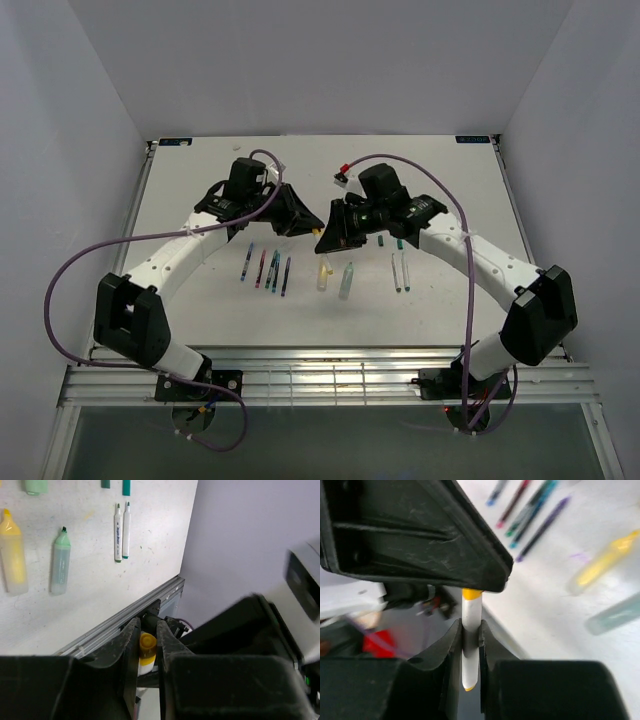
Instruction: Open the pen caps
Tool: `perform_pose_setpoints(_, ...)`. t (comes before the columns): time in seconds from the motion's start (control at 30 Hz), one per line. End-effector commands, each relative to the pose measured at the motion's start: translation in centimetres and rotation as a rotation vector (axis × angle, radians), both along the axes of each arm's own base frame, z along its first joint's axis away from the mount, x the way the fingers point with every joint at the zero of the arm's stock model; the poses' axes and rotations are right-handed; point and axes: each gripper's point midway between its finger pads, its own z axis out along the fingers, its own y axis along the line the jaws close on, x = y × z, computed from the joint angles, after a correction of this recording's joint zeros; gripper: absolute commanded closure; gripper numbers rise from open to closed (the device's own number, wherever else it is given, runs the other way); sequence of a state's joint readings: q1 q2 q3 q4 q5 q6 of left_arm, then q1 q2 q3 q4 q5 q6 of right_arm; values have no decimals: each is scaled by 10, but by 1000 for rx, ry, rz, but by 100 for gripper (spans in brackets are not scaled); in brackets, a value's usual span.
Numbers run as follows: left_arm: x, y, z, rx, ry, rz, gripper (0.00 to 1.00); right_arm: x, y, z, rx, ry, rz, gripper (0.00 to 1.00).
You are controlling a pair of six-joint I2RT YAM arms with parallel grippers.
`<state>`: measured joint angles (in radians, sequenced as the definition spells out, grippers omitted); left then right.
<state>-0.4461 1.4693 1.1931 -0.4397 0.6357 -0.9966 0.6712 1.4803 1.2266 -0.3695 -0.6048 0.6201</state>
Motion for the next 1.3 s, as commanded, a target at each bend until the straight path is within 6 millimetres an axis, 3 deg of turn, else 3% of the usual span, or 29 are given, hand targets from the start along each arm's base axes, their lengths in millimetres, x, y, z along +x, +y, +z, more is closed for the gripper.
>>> perform_pose_setpoints(0.0, 12, 14, -6, 42, 137, 102, 100, 16, -53, -33, -572, -302, -92, 92)
perform_pose_setpoints(0.03, 18, 17, -5, 30, 158, 127, 100, 26, -90, -43, -791, -381, -166, 92)
perform_pose_setpoints(0.1, 27, 16, -9, 33, 183, 142, 100, 23, -110, -49, -914, -416, -185, 92)
perform_pose_setpoints(0.17, 37, 12, 2, 17, 166, 145, 100, 20, -120, -48, -926, -430, -204, 92)
perform_pose_setpoints(0.23, 45, 8, 11, 4, 139, 141, 100, 8, -114, -56, -864, -389, -152, 92)
perform_pose_setpoints(0.33, 50, 5, 25, -33, 68, 123, 100, -9, -84, -52, -640, -312, -80, 92)
perform_pose_setpoints(0.4, 50, 2, 31, -54, 8, 96, 100, -12, -63, -40, -451, -250, -46, 92)
perform_pose_setpoints(0.43, 48, 1, 34, -65, -6, 80, 100, -31, -48, -36, -337, -181, 38, 92)
perform_pose_setpoints(0.47, 45, -1, 36, -92, -44, 61, 100, -30, -37, -26, -257, -174, 46, 92)
perform_pose_setpoints(0.57, 32, -2, 47, -142, -85, 17, 100, -43, -20, -6, -127, -127, 111, 92)
perform_pose_setpoints(0.67, 24, 0, 47, -144, -95, 3, 98, -42, -11, 11, -40, -75, 127, 92)
perform_pose_setpoints(0.7, 22, 0, 45, -140, -93, 1, 84, -38, -7, 18, -1, -73, 127, 92)
perform_pose_setpoints(0.83, 18, 4, 52, -135, -141, 3, 50, -40, 6, 42, 88, 10, 155, 92)
perform_pose_setpoints(0.93, 16, 6, 56, -130, -168, 8, 38, -37, 10, 50, 116, 37, 159, 92)
perform_pose_setpoints(1.07, 15, 8, 60, -128, -188, 14, 35, -32, 9, 50, 140, 69, 122, 92)
perform_pose_setpoints(1.1, 15, 8, 60, -128, -190, 13, 35, -32, 6, 42, 136, 94, 103, 92)
perform_pose_setpoints(1.27, 10, 11, 59, -125, -199, 13, 35, -26, -1, 56, 242, 114, 32, 92)
